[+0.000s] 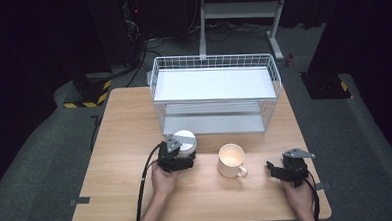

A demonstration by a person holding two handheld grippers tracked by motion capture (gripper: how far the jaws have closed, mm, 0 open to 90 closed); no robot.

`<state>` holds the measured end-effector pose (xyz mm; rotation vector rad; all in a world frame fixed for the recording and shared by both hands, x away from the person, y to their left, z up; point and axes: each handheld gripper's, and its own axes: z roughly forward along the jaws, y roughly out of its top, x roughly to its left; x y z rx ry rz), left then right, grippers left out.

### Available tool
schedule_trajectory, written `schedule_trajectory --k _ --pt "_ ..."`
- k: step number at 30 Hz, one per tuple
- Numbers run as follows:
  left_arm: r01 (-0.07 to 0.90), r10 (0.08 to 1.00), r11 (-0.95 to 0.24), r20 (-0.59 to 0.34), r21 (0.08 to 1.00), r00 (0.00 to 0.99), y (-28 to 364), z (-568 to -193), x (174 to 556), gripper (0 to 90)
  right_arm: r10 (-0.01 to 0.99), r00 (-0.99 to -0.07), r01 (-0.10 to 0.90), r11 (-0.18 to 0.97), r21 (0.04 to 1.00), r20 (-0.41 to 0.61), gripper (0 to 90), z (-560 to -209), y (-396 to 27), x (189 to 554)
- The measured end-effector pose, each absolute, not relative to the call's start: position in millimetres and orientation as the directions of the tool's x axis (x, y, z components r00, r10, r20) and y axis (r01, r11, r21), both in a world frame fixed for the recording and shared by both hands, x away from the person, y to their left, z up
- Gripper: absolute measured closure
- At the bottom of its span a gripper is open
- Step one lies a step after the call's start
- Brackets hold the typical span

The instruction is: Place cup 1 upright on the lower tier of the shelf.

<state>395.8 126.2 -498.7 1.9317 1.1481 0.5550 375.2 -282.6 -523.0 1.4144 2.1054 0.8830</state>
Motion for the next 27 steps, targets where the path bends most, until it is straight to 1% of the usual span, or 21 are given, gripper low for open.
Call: schedule_trajectory --k 10,14,22,27 --pt "0.517 0.871 -0.264 -0.03 0.814 0.491 129 -497 395 19.3 0.928 -0.371 0.638 0.268 0.721 -0.017 27.8 -523 -283 375" --pt "0.525 0.873 -0.252 -0.043 0.813 0.486 130 -496 395 19.3 0.929 -0.371 0.638 0.267 0.722 -0.015 27.8 -523 -283 375" --pt "0.513 0.864 -0.275 -0.025 0.813 0.502 128 -487 397 19.3 0.929 -0.37 0.638 0.266 0.722 -0.015 27.8 -523 -282 375" --pt "0.521 0.864 -0.259 -0.046 0.813 0.501 129 -486 399 19.4 0.928 -0.372 0.638 0.269 0.721 -0.017 27.8 -523 -283 375"
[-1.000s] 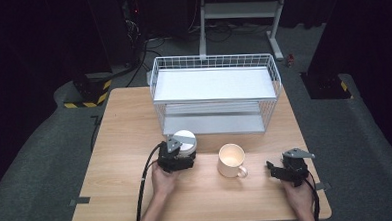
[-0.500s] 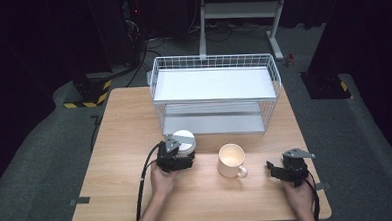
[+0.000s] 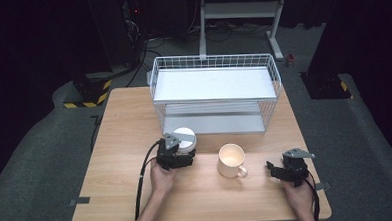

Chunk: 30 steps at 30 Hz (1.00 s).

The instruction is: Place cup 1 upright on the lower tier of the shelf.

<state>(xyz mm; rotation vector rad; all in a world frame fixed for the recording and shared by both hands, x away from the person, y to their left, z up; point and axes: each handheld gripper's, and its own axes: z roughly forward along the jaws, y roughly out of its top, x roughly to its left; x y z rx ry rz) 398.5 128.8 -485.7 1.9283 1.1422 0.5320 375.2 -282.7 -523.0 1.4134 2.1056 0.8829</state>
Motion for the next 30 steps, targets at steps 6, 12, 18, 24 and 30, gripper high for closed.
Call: schedule_trajectory --k 6,12,18,24,30 --pt "0.533 0.866 -0.267 -0.043 0.803 0.498 131 -486 403 19.4 0.929 -0.371 0.638 0.267 0.722 -0.015 27.8 -523 -283 375" --pt "0.534 0.865 -0.257 -0.055 0.805 0.499 129 -479 414 19.4 0.929 -0.369 0.639 0.265 0.722 -0.014 27.7 -523 -282 375" --pt "0.538 0.866 -0.242 -0.07 0.808 0.495 129 -476 423 19.4 0.929 -0.37 0.638 0.266 0.723 -0.015 27.8 -523 -282 375" --pt "0.543 0.873 -0.233 -0.072 0.807 0.482 128 -473 435 19.4 0.929 -0.37 0.639 0.266 0.722 -0.015 27.8 -523 -282 375" --pt "0.546 0.878 -0.248 -0.053 0.8 0.476 126 -471 445 19.4 0.929 -0.369 0.639 0.264 0.723 -0.013 27.8 -523 -282 375"
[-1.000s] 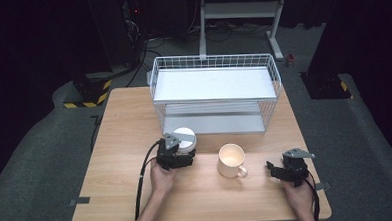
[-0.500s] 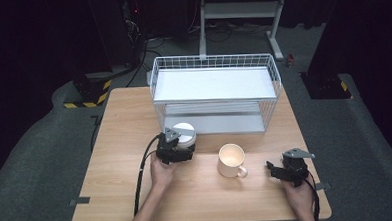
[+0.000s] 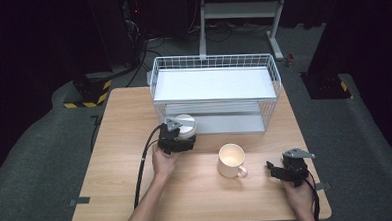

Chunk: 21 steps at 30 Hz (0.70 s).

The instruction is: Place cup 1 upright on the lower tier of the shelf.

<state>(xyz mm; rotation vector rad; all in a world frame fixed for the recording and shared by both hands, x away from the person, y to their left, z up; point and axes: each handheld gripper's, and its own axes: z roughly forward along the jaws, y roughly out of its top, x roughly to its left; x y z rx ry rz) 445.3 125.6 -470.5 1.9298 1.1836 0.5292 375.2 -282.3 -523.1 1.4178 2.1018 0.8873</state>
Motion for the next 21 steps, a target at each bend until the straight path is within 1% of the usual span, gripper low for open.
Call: schedule_trajectory --k 3,6,11,12,15,19,21 --pt "0.551 0.882 -0.233 -0.064 0.802 0.467 125 -471 450 19.4 0.929 -0.37 0.638 0.266 0.723 -0.015 27.7 -523 -282 375" --pt "0.548 0.884 -0.246 -0.047 0.799 0.465 125 -471 456 19.4 0.929 -0.37 0.639 0.264 0.723 -0.013 27.7 -523 -282 375" --pt "0.543 0.888 -0.233 -0.051 0.807 0.457 121 -471 462 19.4 0.929 -0.37 0.638 0.266 0.723 -0.015 27.7 -523 -282 375" --pt "0.547 0.89 -0.213 -0.07 0.81 0.45 122 -472 464 19.4 0.929 -0.37 0.64 0.265 0.721 -0.014 27.8 -523 -282 375" --pt "0.553 0.895 -0.206 -0.072 0.807 0.439 122 -474 466 19.4 0.929 -0.37 0.64 0.265 0.721 -0.014 27.7 -523 -282 375" --pt "0.559 0.901 -0.221 -0.053 0.799 0.431 121 -479 471 19.4 0.929 -0.37 0.638 0.265 0.723 -0.014 27.7 -523 -282 375" --pt "0.555 0.901 -0.244 -0.026 0.795 0.434 120 -477 474 19.4 0.929 -0.37 0.638 0.265 0.723 -0.014 27.8 -523 -282 375"
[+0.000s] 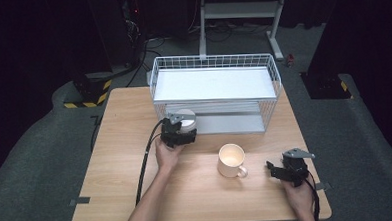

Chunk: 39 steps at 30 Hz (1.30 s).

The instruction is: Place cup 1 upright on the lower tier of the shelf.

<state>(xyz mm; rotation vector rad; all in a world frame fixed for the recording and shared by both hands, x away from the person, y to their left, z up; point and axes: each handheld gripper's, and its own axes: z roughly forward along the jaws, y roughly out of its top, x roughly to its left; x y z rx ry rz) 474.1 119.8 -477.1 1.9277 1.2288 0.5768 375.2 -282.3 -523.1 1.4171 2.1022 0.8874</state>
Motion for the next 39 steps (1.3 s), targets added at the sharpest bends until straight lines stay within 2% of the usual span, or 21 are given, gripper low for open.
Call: schedule_trajectory --k 24,33,39 --pt "0.537 0.916 -0.243 0.009 0.808 0.402 112 -481 499 19.3 0.929 -0.369 0.64 0.264 0.722 -0.013 27.7 -523 -282 375" --pt "0.545 0.917 -0.194 -0.047 0.815 0.395 106 -483 511 19.3 0.93 -0.368 0.64 0.262 0.722 -0.011 27.7 -523 -282 375" --pt "0.54 0.921 -0.19 -0.042 0.82 0.388 106 -485 517 19.3 0.93 -0.368 0.641 0.263 0.721 -0.012 27.7 -523 -282 375"
